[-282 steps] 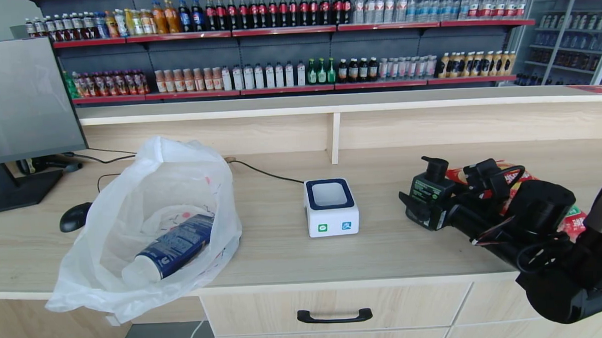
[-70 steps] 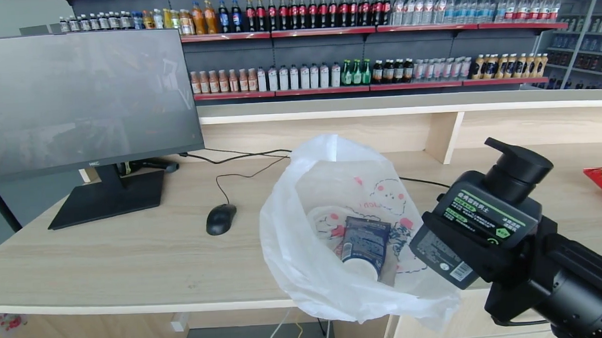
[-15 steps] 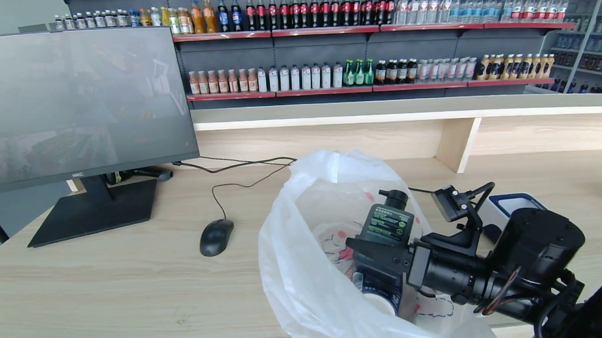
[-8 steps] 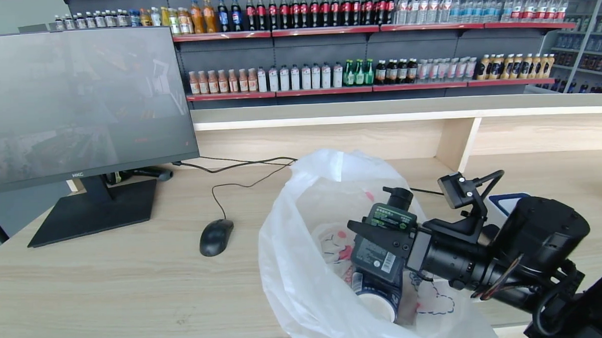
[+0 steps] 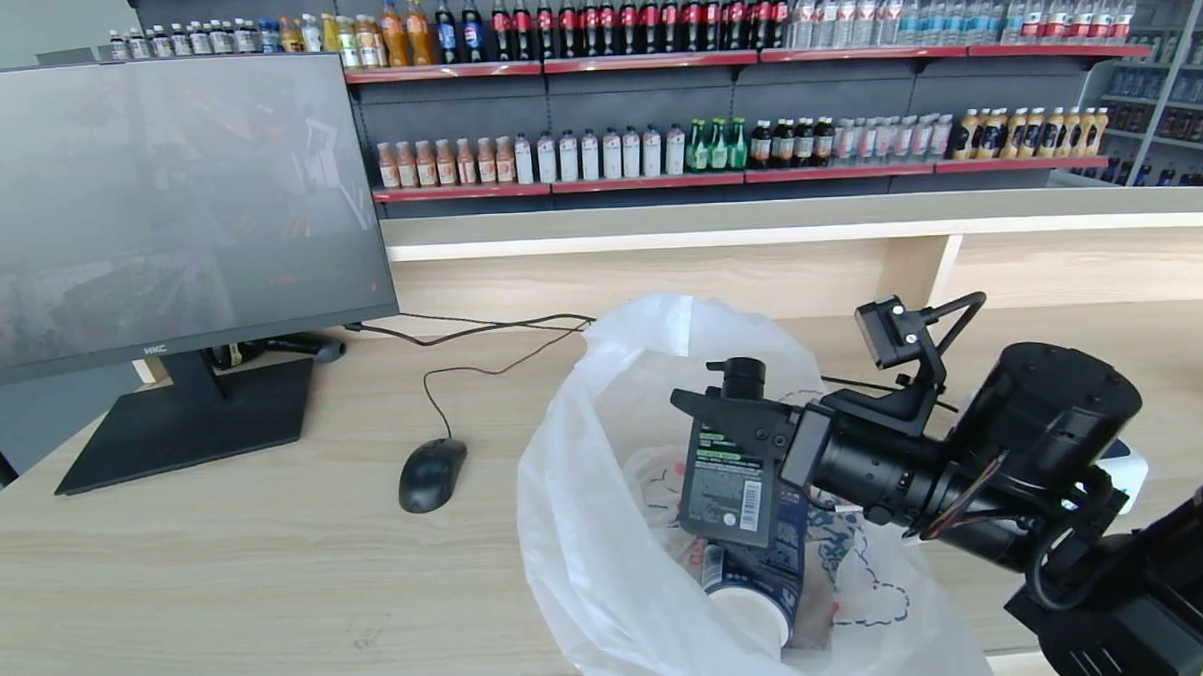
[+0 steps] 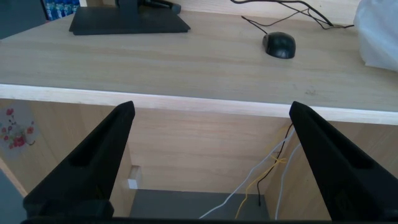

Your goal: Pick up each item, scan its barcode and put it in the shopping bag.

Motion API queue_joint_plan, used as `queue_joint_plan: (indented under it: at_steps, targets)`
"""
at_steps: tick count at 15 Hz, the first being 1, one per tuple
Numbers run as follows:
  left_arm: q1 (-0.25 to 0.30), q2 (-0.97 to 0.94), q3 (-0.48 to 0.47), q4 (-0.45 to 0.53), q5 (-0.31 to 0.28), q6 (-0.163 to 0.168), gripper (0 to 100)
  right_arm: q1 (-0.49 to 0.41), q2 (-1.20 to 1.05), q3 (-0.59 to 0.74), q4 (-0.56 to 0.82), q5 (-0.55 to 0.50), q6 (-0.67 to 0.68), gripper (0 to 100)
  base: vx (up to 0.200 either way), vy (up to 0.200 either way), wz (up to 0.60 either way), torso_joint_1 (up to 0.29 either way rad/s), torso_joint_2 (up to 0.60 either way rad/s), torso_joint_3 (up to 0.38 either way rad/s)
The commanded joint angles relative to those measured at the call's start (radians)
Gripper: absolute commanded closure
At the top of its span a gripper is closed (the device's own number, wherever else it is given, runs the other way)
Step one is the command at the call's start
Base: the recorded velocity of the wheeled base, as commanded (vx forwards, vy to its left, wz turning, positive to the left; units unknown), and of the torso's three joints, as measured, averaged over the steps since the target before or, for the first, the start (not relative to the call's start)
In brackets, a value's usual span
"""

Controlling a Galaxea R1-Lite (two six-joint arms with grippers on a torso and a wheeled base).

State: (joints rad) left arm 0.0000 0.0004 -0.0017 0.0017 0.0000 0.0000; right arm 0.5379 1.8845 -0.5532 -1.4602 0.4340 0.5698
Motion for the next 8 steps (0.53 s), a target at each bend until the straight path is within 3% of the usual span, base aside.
queue_joint_plan:
  at_steps: [1, 8]
  targets:
    - [0.000, 0.000, 0.000, 0.000, 0.000, 0.000, 0, 0.004, -0.001, -0.027, 0.023, 0.000, -0.018, 0, 0.000, 0.000, 0.00, 0.000, 0.00, 0.000]
    - [0.000, 0.000, 0.000, 0.000, 0.000, 0.000, 0, 0.025, 0.038, -0.103, 0.093, -0.044, -0.074, 0, 0.000, 0.000, 0.00, 0.000, 0.00, 0.000]
